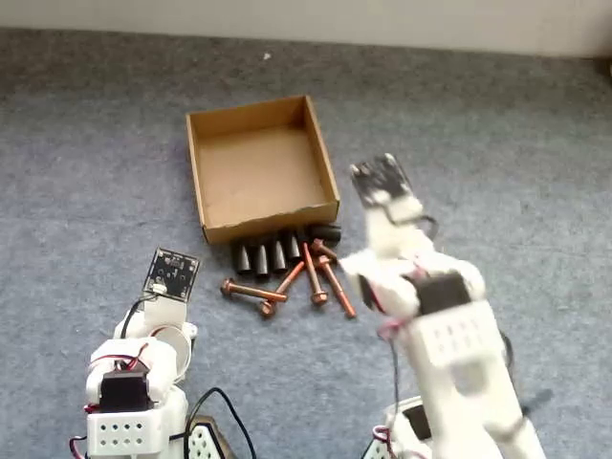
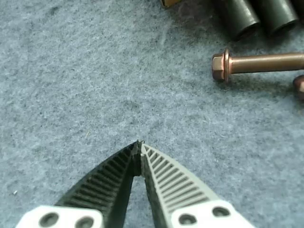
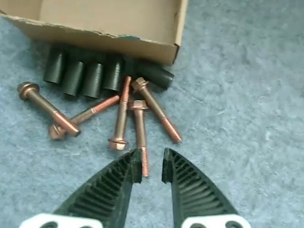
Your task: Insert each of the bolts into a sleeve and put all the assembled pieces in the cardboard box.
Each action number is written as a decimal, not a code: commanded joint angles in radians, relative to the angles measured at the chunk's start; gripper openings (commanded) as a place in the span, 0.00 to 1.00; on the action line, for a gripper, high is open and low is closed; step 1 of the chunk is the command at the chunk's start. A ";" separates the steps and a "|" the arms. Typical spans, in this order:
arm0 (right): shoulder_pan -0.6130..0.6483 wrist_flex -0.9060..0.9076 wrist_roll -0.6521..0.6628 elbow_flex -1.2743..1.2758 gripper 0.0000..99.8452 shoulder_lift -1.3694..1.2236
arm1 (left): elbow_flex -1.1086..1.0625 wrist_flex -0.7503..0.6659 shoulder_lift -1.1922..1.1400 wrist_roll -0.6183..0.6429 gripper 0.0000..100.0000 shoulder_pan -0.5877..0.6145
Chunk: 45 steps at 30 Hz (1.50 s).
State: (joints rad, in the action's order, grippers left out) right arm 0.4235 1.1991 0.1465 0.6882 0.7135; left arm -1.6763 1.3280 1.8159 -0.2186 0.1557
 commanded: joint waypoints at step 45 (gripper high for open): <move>0.196 -0.239 -0.071 -0.573 0.08 -1.102 | -0.019 0.005 0.005 -0.012 0.03 0.015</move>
State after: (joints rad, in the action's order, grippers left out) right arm 0.6076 0.9705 0.0514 0.0928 -0.3790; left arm -1.6763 1.3280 1.8159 -0.2186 0.1557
